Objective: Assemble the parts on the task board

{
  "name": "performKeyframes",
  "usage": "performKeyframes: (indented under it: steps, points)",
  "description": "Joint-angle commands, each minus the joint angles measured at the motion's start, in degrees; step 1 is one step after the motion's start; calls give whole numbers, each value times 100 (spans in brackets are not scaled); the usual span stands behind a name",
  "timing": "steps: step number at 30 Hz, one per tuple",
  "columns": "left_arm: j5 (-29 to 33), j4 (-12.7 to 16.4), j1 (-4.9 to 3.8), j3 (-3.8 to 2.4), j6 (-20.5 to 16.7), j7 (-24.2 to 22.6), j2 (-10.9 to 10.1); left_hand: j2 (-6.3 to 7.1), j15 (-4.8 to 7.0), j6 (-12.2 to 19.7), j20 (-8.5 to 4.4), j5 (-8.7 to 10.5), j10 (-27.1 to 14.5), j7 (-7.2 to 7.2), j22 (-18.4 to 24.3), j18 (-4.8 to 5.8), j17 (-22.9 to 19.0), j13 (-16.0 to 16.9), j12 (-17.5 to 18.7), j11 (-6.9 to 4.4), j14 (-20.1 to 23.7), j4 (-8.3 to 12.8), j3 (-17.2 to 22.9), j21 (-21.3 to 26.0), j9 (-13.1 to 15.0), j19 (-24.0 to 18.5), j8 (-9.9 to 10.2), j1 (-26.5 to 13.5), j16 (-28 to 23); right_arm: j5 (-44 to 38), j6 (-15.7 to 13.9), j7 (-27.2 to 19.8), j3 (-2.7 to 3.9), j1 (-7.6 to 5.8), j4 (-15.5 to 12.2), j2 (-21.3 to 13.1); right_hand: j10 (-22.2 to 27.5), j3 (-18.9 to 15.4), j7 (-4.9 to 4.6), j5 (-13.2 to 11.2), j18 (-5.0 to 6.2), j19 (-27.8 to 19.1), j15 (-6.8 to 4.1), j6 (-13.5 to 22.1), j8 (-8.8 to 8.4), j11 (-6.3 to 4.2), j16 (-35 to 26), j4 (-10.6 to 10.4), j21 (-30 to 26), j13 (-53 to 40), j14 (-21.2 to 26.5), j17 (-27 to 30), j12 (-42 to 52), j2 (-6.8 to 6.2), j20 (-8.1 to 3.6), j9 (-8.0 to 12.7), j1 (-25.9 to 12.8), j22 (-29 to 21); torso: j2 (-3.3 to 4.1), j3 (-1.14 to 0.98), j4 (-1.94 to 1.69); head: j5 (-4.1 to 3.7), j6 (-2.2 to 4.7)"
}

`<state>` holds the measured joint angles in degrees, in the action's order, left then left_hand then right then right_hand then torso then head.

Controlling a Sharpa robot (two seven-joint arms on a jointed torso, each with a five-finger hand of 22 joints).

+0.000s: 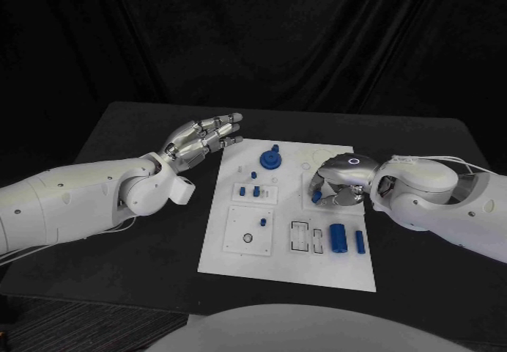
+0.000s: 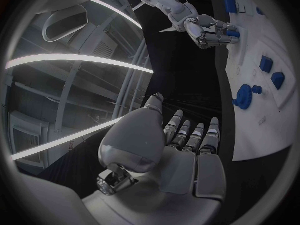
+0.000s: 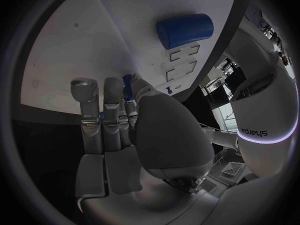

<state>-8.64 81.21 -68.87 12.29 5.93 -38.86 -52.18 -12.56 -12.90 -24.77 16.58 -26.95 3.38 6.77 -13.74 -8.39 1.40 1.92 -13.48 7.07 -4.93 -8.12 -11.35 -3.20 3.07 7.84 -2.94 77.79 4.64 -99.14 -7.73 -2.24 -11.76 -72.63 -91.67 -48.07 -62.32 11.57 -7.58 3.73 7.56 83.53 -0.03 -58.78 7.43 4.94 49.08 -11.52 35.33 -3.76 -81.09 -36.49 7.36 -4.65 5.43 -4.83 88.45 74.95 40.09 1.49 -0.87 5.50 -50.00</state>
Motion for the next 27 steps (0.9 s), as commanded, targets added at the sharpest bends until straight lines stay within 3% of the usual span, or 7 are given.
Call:
performKeyframes:
  steps: [1,12,19,27]
  points:
    - [32,-4,17,-5,100,-462,19,-54,-55,2,14,-38,-35,48,9,98,6,3,16,-16,-4,32,14,-27,9,32,-18,29,38,-15,-27,-132,-14,37,9,5,-159,109,6,23,-36,-49,-29,-153,56,-19,20,25,46,2,32,4,-19,23,-11,-29,109,562,2,3,1,3,0]
    - [32,-33,58,-5,144,-413,25,-80,-57,-73,12,-69,-26,98,25,106,5,7,-4,-2,4,58,42,-23,21,31,-36,42,38,-15,-370,-206,-14,42,-50,-55,-616,424,45,38,-24,-86,-111,-501,114,-118,-118,239,54,2,53,155,-70,55,-84,-107,333,548,-2,1,2,35,0]
    - [32,-35,65,-6,153,-398,15,-82,-57,-100,12,-92,-25,113,32,108,5,7,-6,0,5,77,53,-22,25,31,-43,52,40,-14,-563,-139,-13,12,-295,-241,-836,574,81,-81,-9,-130,-158,-650,132,-177,-283,353,-14,-4,76,304,-92,35,-128,-150,383,529,-3,6,1,95,0]
    - [32,-36,67,-6,156,-376,7,-83,-58,-109,12,-106,-25,117,36,109,6,7,-7,2,5,89,60,-21,26,31,-45,59,42,-14,-773,-55,-12,-278,-673,-459,-864,598,83,-83,-13,-128,-164,-660,126,-182,-257,366,22,-5,58,265,-99,21,-134,-154,382,535,-6,7,3,124,0]
